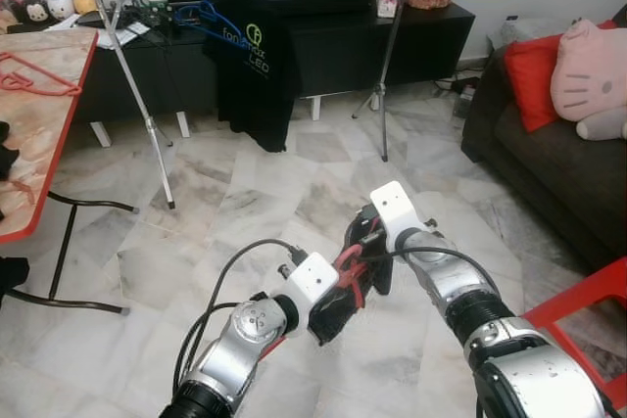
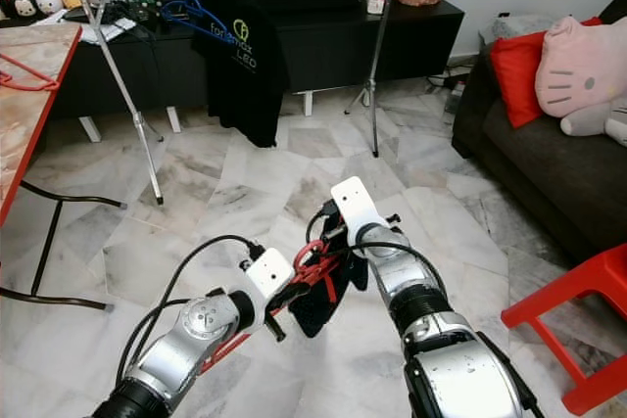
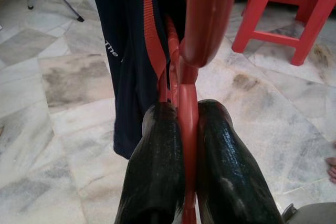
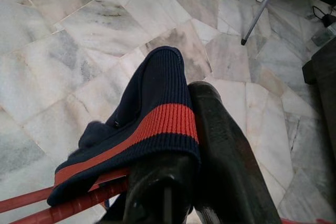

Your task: Hang hanger

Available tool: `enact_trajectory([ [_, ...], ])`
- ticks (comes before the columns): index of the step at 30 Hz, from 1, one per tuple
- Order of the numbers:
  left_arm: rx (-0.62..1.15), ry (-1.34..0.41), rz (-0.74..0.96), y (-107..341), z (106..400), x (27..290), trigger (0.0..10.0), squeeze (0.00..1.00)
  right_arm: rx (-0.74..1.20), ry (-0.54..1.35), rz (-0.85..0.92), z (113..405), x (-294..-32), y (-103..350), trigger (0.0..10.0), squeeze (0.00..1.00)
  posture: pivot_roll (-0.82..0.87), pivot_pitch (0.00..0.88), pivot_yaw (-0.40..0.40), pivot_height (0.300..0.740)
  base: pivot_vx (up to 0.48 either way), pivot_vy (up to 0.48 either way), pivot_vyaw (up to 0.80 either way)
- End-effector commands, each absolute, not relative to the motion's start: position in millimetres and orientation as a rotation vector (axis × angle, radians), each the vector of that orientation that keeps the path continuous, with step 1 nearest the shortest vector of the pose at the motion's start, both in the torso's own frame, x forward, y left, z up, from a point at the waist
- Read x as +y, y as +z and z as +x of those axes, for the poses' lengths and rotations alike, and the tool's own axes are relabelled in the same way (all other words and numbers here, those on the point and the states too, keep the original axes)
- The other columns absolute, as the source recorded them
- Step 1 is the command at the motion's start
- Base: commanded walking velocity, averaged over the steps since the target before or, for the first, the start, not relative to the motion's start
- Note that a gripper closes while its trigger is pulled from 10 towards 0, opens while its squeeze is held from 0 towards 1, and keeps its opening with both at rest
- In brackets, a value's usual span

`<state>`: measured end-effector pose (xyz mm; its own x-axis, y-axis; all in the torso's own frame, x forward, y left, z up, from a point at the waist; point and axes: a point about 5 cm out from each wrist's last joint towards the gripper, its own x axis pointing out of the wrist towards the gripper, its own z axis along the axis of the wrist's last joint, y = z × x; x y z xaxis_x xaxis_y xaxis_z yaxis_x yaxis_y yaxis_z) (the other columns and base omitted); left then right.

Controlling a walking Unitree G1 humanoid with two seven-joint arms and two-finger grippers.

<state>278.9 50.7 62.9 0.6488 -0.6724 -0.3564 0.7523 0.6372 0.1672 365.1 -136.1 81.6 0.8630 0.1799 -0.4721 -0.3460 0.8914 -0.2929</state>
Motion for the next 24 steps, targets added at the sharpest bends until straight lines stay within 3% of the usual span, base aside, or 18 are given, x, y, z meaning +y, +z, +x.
enact_trajectory([
  [1,0.254,-0.835,0.314,66.1,278.7,47.0,10.0,0.0,0.393,0.281,-0.381,372.1,-134.5,96.1,10.0,0.0,-0.01,0.0,-0.086,0.74,0.0,0.0,0.0],
  [23,0.254,-0.835,0.314,66.1,278.7,47.0,10.0,0.0,0.393,0.281,-0.381,372.1,-134.5,96.1,10.0,0.0,-0.01,0.0,-0.086,0.74,0.0,0.0,0.0],
  [24,0.263,-0.768,0.365,64.6,286.1,55.8,10.0,0.0,0.398,0.28,-0.382,371.5,-134.7,94.8,10.0,0.0,-0.01,0.0,-0.086,0.74,0.0,0.0,0.0],
])
